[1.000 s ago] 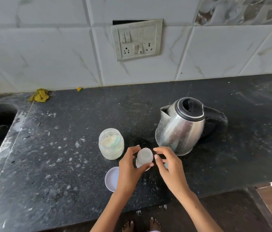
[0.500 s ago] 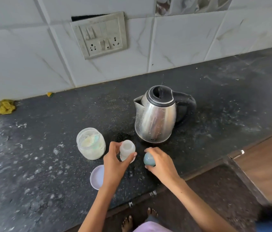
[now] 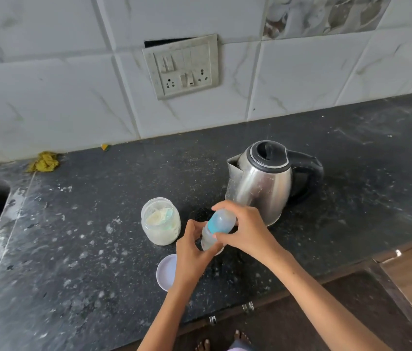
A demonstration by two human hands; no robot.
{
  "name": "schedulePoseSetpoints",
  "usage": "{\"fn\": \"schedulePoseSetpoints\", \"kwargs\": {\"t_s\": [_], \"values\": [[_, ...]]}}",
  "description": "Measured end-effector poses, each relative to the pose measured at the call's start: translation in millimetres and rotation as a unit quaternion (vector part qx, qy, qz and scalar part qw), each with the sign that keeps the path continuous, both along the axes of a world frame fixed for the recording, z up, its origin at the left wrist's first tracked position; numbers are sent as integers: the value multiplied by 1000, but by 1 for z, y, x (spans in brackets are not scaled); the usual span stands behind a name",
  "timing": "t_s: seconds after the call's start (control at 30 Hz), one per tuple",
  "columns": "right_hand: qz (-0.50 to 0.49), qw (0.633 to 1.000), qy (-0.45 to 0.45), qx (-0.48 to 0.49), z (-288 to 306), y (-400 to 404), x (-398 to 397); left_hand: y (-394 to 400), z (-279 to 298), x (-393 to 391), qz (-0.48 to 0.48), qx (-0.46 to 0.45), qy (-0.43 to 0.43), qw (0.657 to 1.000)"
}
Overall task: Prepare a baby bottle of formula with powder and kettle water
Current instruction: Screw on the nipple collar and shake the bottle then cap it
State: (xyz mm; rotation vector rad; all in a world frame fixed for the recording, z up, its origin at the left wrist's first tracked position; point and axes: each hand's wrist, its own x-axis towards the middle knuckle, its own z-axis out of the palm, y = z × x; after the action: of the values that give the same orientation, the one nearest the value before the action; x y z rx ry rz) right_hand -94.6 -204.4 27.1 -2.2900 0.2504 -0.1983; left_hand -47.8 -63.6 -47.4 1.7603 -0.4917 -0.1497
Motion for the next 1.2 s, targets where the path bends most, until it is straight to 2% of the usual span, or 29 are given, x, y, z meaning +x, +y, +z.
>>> {"fn": "schedulePoseSetpoints", "kwargs": {"t_s": [0.27, 0.43, 0.6, 0.83, 0.9, 1.0, 1.07, 1.2], "values": [[62, 990, 52, -115, 2, 10, 14, 0, -5, 4, -2, -4, -1, 1000], [72, 983, 67, -153, 6, 13, 17, 0, -9, 6, 3, -2, 0, 1000], [58, 976, 97, -184, 13, 19, 20, -1, -10, 6, 7, -2, -5, 1000], [-23, 953, 105, -285, 8, 37, 19, -1, -11, 5, 11, -2, -10, 1000], [-18, 953, 123, -276, 10, 31, 19, -1, -10, 5, 12, 0, -14, 1000], [48, 973, 174, -141, 15, 13, 16, -1, -10, 5, 10, -11, -2, 1000], [95, 979, 158, -88, 16, 6, 13, -1, -11, 6, 8, -10, -3, 1000], [68, 978, 105, -167, 11, 10, 19, -1, -10, 6, 7, -9, -8, 1000]]}}
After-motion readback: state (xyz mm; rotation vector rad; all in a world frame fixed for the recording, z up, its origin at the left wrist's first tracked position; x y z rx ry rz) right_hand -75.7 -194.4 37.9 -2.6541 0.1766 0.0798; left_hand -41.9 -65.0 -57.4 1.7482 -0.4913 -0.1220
